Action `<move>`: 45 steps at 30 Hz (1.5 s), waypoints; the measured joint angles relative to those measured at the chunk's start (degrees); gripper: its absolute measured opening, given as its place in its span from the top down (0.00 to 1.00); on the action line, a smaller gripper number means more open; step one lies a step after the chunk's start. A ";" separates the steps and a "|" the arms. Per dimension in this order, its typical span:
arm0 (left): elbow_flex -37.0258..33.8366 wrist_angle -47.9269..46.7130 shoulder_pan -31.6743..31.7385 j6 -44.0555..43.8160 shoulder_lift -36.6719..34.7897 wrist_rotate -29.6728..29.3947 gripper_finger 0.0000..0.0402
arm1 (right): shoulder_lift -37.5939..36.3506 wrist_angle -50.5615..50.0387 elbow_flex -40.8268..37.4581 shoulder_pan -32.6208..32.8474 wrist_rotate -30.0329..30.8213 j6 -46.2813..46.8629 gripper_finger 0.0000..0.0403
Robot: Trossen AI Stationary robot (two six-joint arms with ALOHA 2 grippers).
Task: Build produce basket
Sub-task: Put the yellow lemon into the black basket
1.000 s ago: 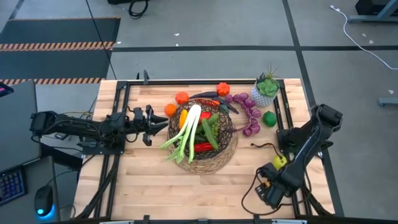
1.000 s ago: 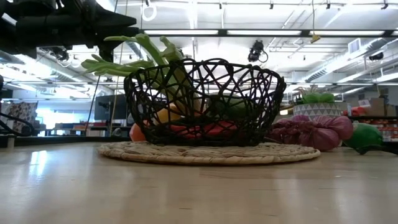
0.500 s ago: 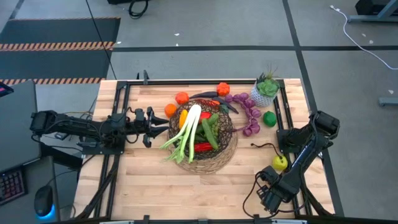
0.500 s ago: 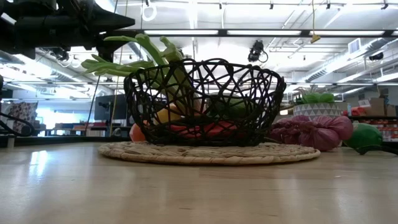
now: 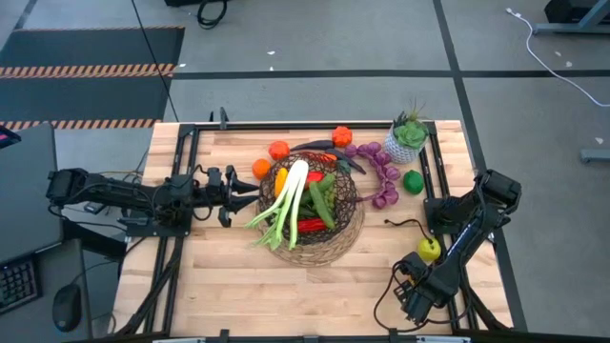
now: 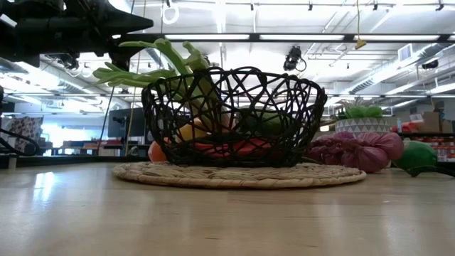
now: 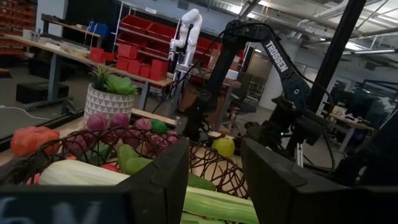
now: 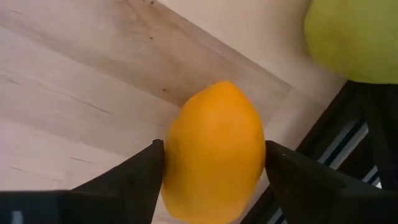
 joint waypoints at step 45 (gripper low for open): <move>0.00 -1.16 -5.02 0.22 0.00 -0.03 0.69 | -8.13 -0.68 23.45 -46.87 32.01 -76.95 0.32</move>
